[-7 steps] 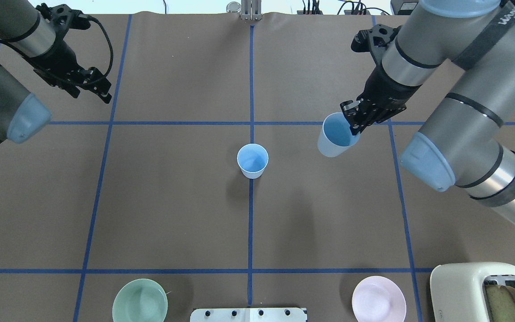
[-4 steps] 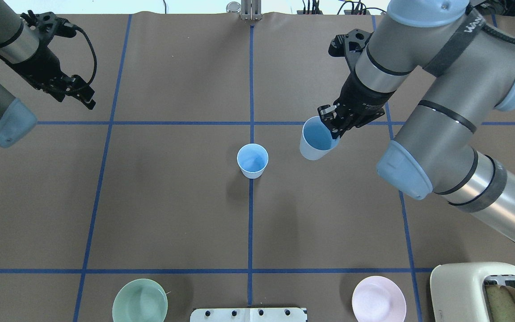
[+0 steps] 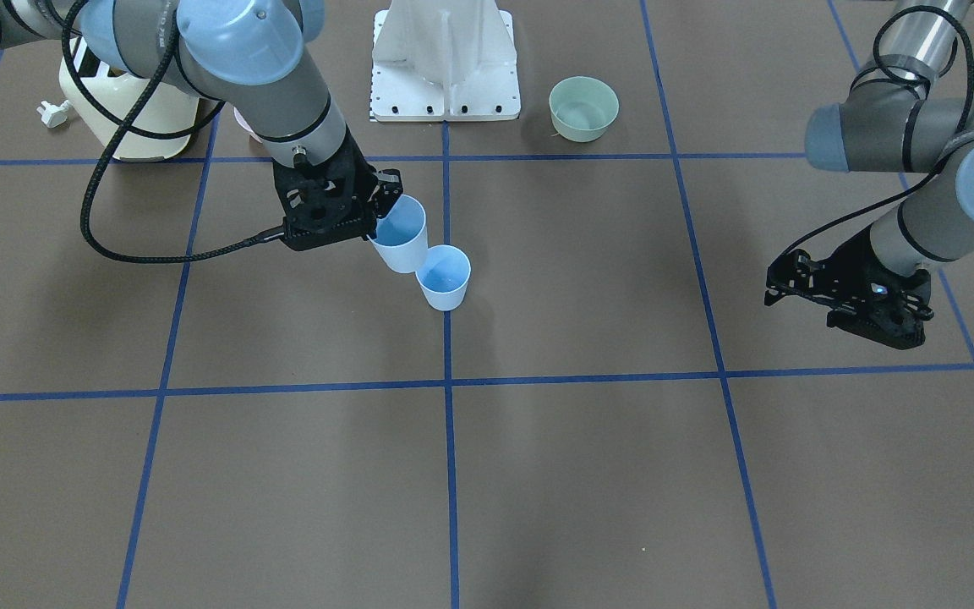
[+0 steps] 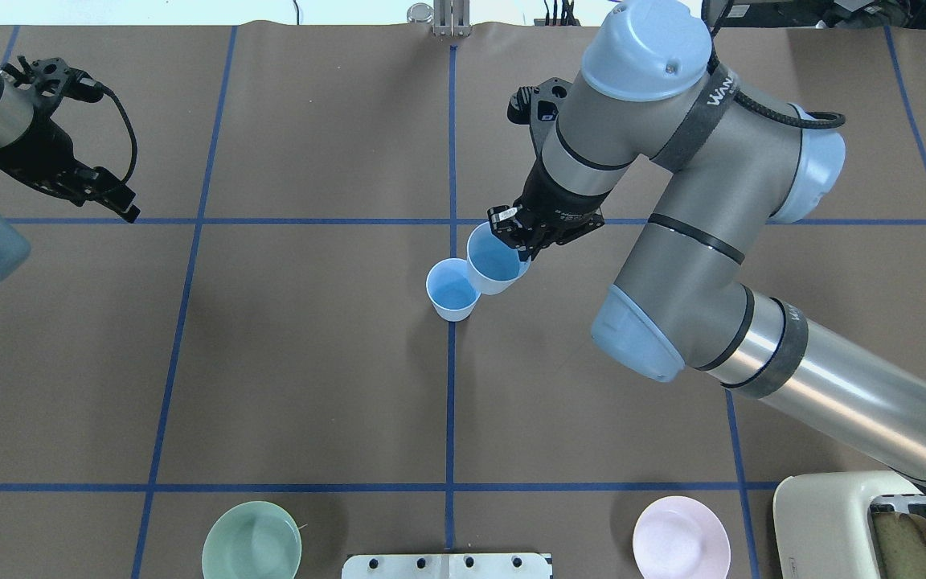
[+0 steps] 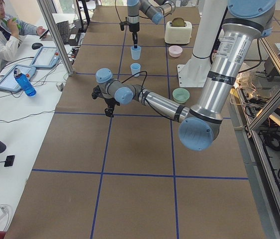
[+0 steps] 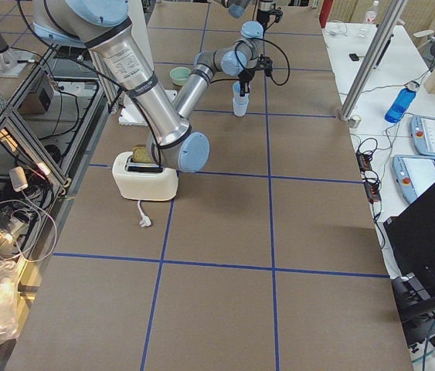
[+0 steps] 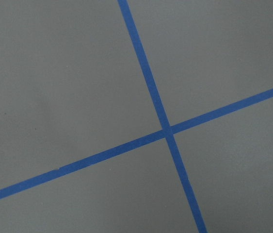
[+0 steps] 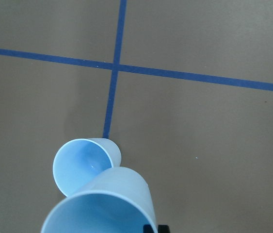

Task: Stack blue cups with both arms
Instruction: 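Lower the held cup into the center cup with the right gripper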

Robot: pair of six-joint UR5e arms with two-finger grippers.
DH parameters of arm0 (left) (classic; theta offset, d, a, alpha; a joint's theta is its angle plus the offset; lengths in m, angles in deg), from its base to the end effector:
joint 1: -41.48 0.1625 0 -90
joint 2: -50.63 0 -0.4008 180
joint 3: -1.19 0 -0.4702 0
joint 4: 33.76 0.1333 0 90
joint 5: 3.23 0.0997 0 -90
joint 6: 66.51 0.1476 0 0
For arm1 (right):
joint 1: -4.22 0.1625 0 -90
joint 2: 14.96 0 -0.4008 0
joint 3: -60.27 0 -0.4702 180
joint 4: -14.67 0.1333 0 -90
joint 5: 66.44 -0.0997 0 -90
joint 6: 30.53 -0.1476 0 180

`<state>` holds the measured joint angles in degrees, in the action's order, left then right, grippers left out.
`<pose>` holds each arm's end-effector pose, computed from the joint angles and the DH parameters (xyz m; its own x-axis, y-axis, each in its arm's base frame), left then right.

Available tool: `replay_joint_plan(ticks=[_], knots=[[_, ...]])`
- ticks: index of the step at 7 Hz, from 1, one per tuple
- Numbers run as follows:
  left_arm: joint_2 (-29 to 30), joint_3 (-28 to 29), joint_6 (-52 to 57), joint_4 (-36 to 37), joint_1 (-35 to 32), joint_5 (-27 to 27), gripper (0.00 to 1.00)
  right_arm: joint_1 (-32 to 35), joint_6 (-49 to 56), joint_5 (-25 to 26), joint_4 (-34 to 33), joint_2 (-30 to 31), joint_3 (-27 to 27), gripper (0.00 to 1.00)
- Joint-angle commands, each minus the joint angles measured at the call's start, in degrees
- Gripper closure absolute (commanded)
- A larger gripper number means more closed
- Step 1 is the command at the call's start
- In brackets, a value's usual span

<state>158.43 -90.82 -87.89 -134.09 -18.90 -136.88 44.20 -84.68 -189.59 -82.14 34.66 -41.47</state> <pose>0.3210 -0.6282 0.4271 0.5820 0.3395 -0.7389 -0.2311 0.9403 0.2499 -0.5075 -0.4941 0.1127 0.5774 -0.1558 0.8015 0.1210 0.9871 0.1046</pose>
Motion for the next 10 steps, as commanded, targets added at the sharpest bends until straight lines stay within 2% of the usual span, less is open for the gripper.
replay_joint_plan(ticks=[1, 5, 10], knots=[[-0.05, 0.16, -0.23, -0.04, 0.08, -0.04, 0.07, -0.78, -0.17, 0.19, 0.22, -1.79, 2.33, 1.0], [-0.05, 0.51, -0.32, -0.12, 0.08, -0.04, 0.07, -2.54, -0.09, 1.42, 1.89, -4.18, 6.29, 1.0], [-0.05, 0.51, -0.41, -0.13, 0.17, -0.04, 0.07, -3.59, 0.0, 2.65, 1.89, -5.06, 7.88, 1.0]])
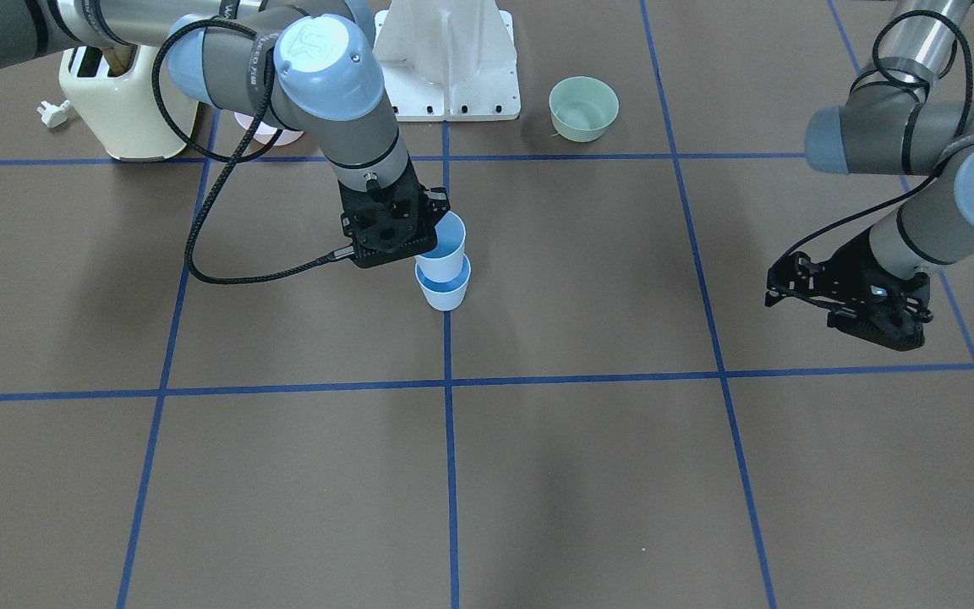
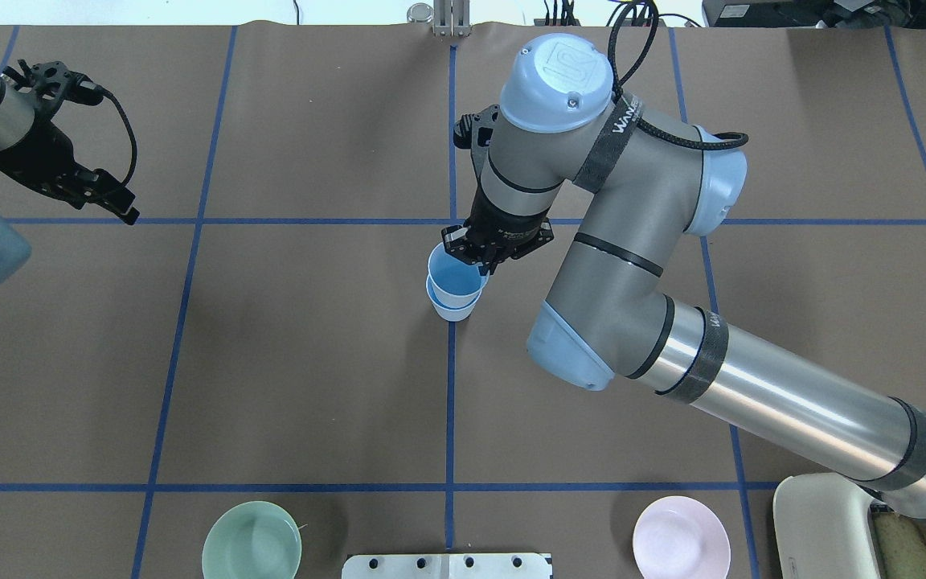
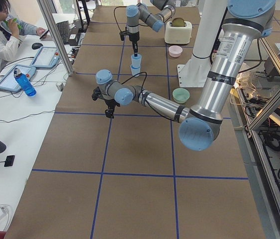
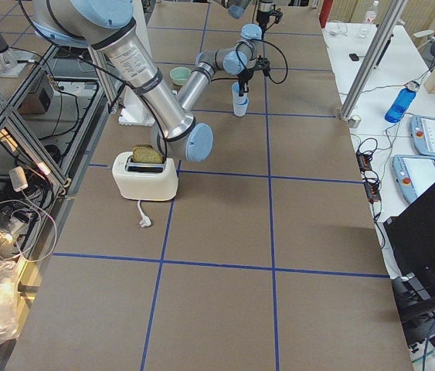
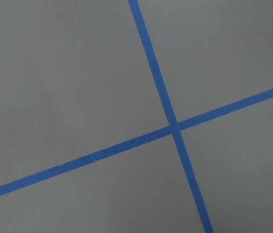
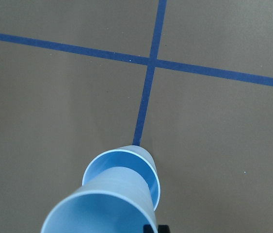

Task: Stack blue cups with both arms
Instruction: 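Open the right gripper and raise it away from the stacked cups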

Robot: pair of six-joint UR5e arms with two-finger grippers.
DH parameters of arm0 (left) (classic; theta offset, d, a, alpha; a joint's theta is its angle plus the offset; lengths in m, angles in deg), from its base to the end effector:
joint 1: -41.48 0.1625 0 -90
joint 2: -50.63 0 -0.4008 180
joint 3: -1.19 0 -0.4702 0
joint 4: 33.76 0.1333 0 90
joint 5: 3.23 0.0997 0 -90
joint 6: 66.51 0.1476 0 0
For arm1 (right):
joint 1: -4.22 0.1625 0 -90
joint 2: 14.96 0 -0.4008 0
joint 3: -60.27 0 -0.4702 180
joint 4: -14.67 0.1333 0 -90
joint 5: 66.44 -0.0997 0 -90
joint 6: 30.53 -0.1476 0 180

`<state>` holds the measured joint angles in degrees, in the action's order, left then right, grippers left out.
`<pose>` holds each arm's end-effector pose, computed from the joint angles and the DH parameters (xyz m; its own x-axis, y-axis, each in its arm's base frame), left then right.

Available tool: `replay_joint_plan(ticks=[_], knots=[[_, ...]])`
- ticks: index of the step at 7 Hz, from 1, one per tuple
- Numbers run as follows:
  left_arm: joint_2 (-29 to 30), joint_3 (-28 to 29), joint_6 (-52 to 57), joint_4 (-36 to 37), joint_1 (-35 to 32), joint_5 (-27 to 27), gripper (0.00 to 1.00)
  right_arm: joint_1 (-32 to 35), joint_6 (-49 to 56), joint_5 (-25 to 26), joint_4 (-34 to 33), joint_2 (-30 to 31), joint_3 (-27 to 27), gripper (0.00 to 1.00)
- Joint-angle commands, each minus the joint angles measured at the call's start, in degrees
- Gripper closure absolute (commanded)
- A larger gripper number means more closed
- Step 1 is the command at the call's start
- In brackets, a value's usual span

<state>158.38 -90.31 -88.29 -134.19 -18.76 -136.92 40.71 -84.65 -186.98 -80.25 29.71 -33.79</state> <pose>0.3230 -0.6281 0.4326 0.5853 0.3292 -0.7410 -0.2305 0.9437 0.2371 -0.5693 -0.4937 0.1082 0.5973 -0.1860 0.7801 0.1531 0.9813 0.1168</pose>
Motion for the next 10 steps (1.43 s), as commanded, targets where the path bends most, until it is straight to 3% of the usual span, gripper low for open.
replay_joint_plan(ticks=[1, 2, 3, 4, 8, 10], knots=[[0.0, 0.0, -0.01, -0.02, -0.05, 0.0, 0.07, -0.1, 0.15, -0.05, 0.0, -0.02, 0.19, 1.0], [0.09, 0.0, -0.01, -0.02, 0.03, 0.0, 0.07, -0.19, 0.33, -0.05, 0.0, 0.07, 0.19, 0.95], [0.09, 0.0, -0.01, -0.02, 0.04, 0.0, 0.07, -0.19, 0.68, 0.04, 0.0, 0.41, 0.11, 0.09], [0.09, 0.0, -0.01, -0.02, 0.04, 0.0, 0.07, -0.28, 0.59, 0.91, 2.0, 0.94, 0.19, 0.02], [0.7, 0.0, -0.27, 0.15, -0.14, 0.0, 0.06, 0.77, -0.11, 0.74, 4.22, 3.22, -0.85, 0.0], [0.97, 0.0, -0.19, 0.94, -0.75, -0.09, 0.03, 6.1, -0.2, 0.22, 4.22, 11.71, -10.91, 0.0]])
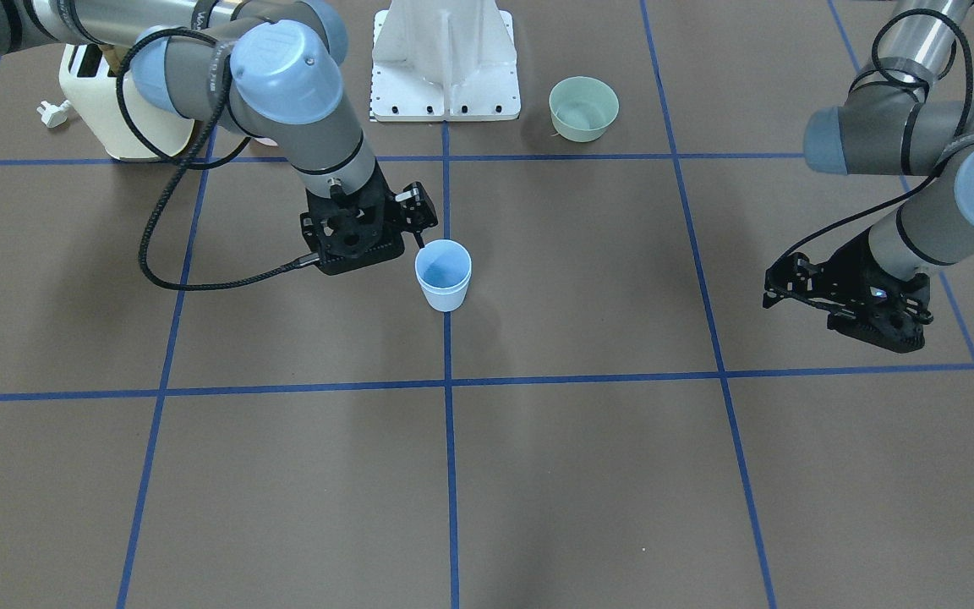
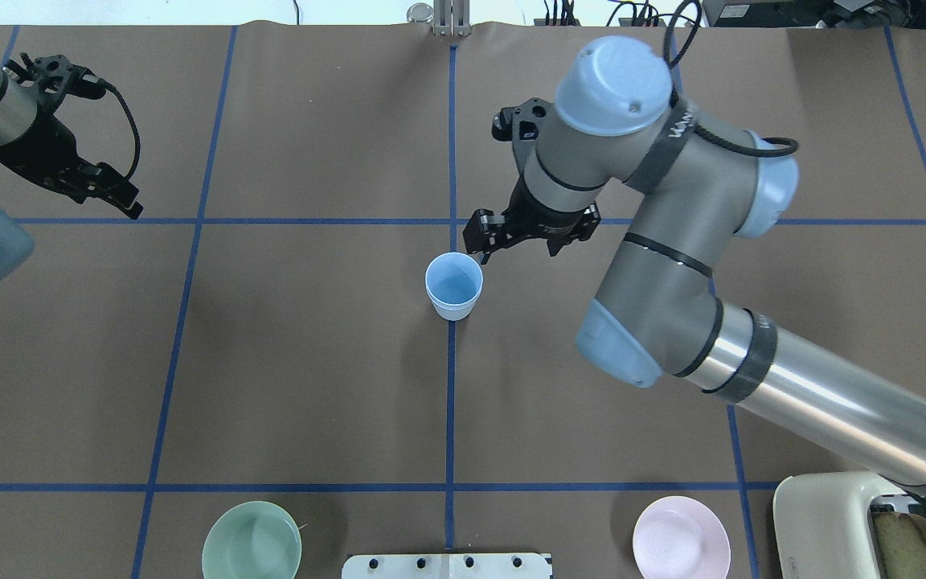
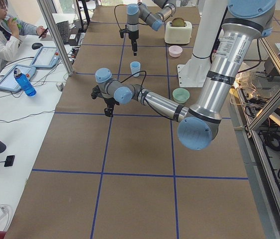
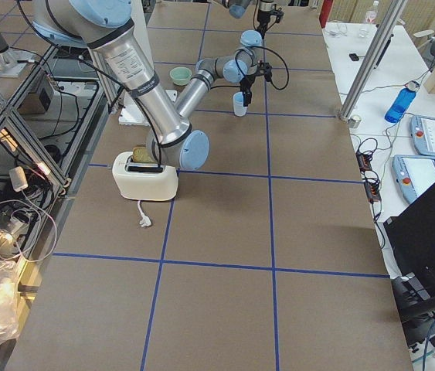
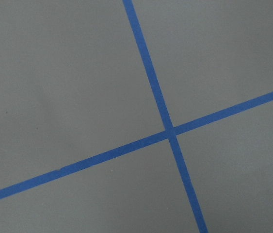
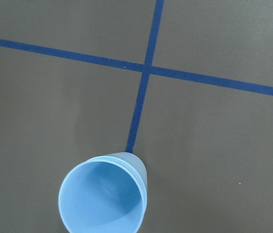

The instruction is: Stack blue cups with both arms

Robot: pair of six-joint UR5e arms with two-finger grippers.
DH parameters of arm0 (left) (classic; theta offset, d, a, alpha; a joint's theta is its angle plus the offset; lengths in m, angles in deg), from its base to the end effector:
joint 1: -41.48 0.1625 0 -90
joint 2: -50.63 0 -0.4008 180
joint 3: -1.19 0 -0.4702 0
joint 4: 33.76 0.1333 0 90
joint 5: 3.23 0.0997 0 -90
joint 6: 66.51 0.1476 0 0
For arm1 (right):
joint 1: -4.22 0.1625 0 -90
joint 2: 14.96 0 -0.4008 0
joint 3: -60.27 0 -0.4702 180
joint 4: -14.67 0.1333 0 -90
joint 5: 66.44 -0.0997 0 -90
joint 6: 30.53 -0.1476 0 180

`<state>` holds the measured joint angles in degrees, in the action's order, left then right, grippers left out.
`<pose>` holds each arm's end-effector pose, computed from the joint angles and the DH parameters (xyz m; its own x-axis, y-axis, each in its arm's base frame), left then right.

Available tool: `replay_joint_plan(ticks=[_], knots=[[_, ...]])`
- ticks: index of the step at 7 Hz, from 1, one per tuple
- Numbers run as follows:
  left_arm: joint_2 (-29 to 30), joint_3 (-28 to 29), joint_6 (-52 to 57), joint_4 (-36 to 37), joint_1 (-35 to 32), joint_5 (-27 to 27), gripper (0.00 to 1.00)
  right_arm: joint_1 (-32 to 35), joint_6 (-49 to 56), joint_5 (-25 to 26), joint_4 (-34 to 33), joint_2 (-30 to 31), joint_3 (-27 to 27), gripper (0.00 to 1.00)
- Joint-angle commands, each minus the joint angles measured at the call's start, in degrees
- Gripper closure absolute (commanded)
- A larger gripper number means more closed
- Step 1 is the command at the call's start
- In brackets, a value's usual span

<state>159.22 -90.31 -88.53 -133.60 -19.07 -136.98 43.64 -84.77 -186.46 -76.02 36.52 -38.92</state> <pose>0.3214 -0.6327 0.4235 0.5856 0.3248 -0.7426 -0.2228 0.9454 0.2379 -0.5242 -0.5079 0.1424 0.5834 -0.1754 0.7930 0.0911 0.9844 0.1508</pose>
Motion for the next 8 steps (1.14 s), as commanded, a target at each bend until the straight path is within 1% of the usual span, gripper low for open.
replay_joint_plan(ticks=[1, 3, 4, 5, 6, 7, 8], knots=[[0.03, 0.0, 0.41, 0.52, -0.97, -0.12, 0.03, 6.42, -0.43, 1.09, -0.01, 8.26, -7.84, 0.0], [-0.49, 0.26, 0.85, 0.52, -3.86, -0.2, 0.02, 14.24, 0.35, 1.11, -0.01, 12.83, -8.56, 0.0], [-0.67, 0.35, 1.11, 0.44, -5.35, -0.29, 0.02, 18.02, 0.62, 0.84, -0.53, 13.56, -7.34, 0.0], [-1.71, 0.52, 3.72, 0.61, -6.41, -0.29, 0.01, 21.71, 3.15, -1.6, -0.71, 15.91, -7.16, 0.0], [-2.07, 1.13, 9.58, 2.87, -8.77, -0.21, 0.01, 25.49, 10.13, -3.88, -0.8, 19.76, -7.42, 0.0], [-2.42, 1.66, 17.64, 7.25, -12.19, -0.12, 0.01, 29.7, 15.51, -5.47, -0.71, 25.11, -7.51, 0.0], [-2.69, 3.06, 24.86, 9.81, -15.44, -0.2, 0.01, 34.27, 21.13, -5.92, -0.8, 30.56, -7.42, 0.0]])
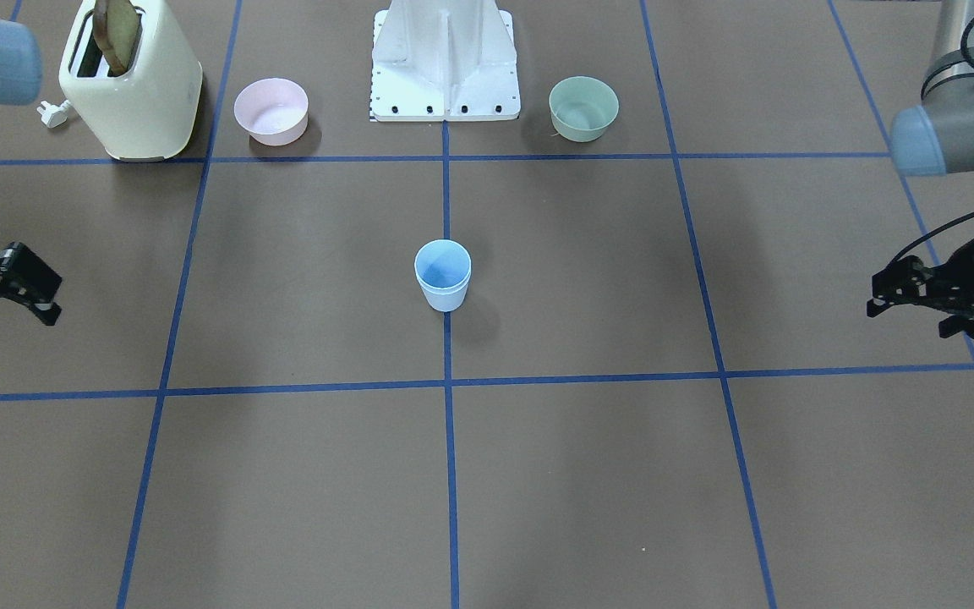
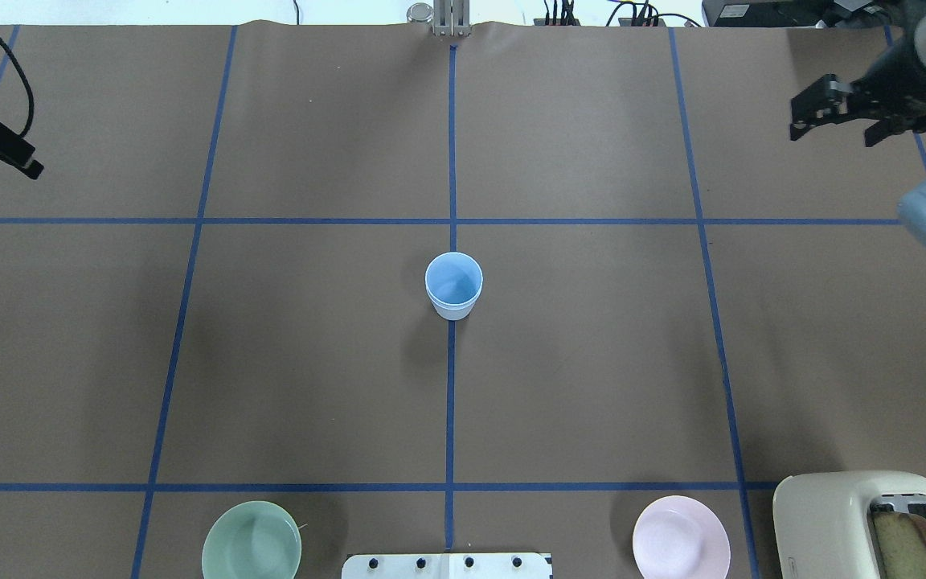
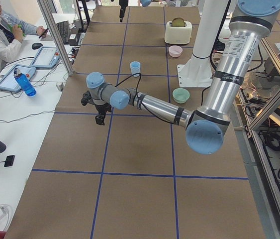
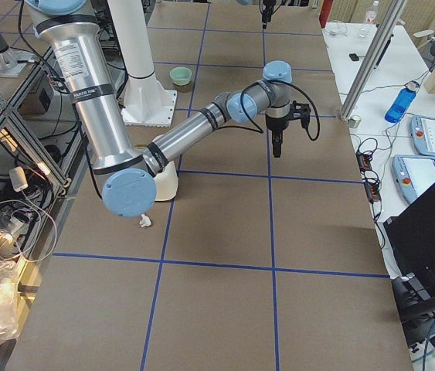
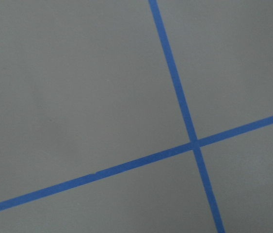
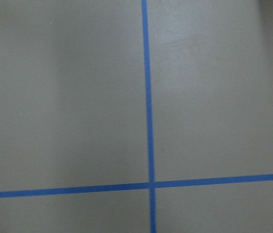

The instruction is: Stack blue cups with both arms

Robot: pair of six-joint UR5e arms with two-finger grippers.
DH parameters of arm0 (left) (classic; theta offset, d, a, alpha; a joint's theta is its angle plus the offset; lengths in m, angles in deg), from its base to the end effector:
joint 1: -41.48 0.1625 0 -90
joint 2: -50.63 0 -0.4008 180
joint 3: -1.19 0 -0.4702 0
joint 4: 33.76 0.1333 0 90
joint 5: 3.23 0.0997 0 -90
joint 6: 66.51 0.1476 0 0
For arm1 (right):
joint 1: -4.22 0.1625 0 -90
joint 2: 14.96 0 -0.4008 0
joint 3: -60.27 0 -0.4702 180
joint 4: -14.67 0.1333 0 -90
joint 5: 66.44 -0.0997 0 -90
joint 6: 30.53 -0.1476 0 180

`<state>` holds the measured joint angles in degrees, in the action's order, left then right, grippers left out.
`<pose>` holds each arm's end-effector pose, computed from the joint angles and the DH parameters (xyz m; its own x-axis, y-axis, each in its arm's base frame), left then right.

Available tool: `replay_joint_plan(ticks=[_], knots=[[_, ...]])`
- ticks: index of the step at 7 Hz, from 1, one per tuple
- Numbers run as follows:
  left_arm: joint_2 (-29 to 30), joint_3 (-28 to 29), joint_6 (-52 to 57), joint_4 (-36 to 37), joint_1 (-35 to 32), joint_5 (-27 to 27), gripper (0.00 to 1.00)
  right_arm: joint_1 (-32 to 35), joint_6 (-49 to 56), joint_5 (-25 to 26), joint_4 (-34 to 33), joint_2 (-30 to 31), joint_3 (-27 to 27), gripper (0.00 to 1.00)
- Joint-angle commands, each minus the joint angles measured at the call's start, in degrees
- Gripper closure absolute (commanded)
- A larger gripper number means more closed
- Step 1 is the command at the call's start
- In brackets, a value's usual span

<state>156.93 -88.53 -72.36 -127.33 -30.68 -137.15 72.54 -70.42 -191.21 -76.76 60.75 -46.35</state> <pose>0.1832 -0.6701 0.4842 0.6406 0.3484 -0.6843 -0.2245 0.9372 0.2669 -0.1940 -0.6211 0.3658 0.7124 0.0858 0.6965 -0.1763 0.9826 0.0592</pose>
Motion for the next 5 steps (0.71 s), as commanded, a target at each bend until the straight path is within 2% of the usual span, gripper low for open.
replay_joint_plan(ticks=[1, 2, 3, 5], knots=[[-1.52, 2.0, 11.97, 4.1, -7.0, -0.03, 0.01, 10.37, 16.75, -2.92, -0.06, 11.6, 0.36, 0.0], [-3.97, 2.18, 12.79, 3.32, -10.51, -0.12, 0.01, 14.86, 22.86, -5.63, -0.06, 16.01, 0.8, 0.0], [-6.34, 2.35, 17.67, 4.01, -12.98, -0.03, 0.01, 17.69, 23.44, -6.18, 0.12, 19.79, 0.72, 0.0], [-11.18, 2.36, 19.21, 3.75, -15.99, -0.12, 0.01, 20.17, 23.53, -6.1, 0.64, 24.47, -0.07, 0.0]])
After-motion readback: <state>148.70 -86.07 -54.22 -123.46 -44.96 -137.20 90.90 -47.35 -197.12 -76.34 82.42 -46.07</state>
